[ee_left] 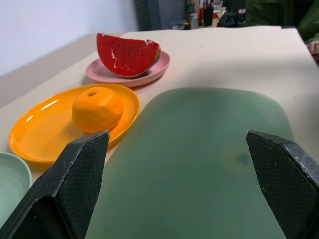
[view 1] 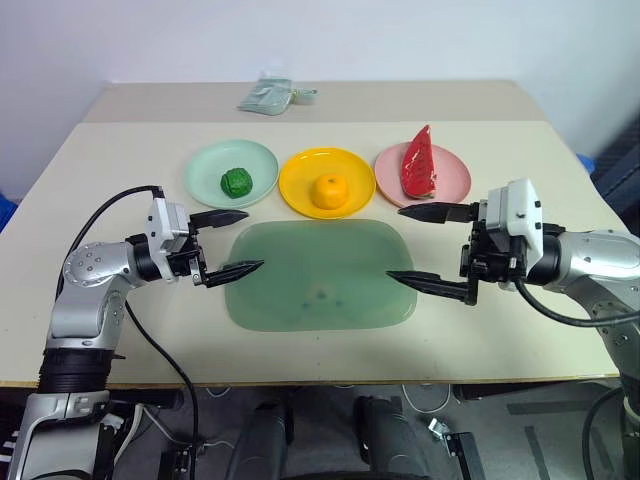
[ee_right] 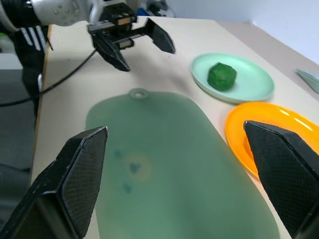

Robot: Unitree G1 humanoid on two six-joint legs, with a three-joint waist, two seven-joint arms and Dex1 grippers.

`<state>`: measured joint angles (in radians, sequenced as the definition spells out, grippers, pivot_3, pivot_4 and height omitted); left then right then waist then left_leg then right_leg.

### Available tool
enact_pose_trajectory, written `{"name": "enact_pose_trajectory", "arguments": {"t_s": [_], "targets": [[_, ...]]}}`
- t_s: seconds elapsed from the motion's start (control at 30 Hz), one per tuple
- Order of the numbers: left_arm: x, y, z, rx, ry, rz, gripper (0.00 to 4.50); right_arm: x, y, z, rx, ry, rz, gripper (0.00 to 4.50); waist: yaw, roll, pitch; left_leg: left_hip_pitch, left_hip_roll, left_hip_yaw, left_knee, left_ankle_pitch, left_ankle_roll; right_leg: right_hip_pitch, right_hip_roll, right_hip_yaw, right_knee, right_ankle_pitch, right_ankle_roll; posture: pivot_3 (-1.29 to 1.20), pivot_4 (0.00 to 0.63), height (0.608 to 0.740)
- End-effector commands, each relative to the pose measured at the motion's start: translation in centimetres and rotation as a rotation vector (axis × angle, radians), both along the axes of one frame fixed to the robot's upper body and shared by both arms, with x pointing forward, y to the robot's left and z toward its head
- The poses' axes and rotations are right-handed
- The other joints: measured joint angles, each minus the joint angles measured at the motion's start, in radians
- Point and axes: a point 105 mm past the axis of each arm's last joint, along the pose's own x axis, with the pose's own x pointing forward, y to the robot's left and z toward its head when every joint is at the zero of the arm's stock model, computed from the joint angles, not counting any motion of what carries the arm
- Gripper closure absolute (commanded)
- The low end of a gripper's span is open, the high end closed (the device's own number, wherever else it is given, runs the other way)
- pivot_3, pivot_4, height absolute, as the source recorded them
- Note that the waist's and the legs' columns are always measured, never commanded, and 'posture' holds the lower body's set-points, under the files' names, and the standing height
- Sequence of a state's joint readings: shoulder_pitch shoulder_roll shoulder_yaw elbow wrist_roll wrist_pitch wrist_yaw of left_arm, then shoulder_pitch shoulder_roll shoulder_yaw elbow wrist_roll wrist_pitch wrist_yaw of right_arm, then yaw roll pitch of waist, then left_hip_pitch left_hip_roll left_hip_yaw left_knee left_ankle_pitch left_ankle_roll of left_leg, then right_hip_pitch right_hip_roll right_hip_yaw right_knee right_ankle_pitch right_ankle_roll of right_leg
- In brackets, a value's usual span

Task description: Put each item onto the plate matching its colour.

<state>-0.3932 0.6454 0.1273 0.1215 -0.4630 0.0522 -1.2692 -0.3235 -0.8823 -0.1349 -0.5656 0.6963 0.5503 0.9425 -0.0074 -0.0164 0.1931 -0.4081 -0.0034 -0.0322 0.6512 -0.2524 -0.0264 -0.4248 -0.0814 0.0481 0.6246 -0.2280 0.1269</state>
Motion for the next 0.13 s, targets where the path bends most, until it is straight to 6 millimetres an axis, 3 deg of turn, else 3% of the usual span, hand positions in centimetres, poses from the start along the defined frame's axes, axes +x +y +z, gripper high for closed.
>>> {"name": "enact_pose_trajectory", "arguments": {"t_s": [0.03, 0.13], "targets": [[0.44, -0.85, 0.78, 0.003, -0.056, -0.024, 0.00, -0.31, -0.21, 1.42, 0.016, -0.050, -0.024, 0.06, 0.000, 0.000, 0.000, 0.000, 0.000, 0.000, 0.000, 0.000, 0.000, 0.000, 0.000, 0.000, 0.000, 0.000, 0.000, 0.00, 0.150, 0.740], [0.80, -1.16, 1.05, -0.020, -0.055, -0.043, 0.00, -0.16, -0.50, 1.29, -0.011, -0.054, -0.034, 0.06, -0.002, 0.000, 0.000, 0.000, 0.000, 0.000, 0.001, 0.000, 0.000, 0.000, 0.000, 0.000, -0.001, 0.000, 0.000, 0.00, 0.150, 0.740]]}}
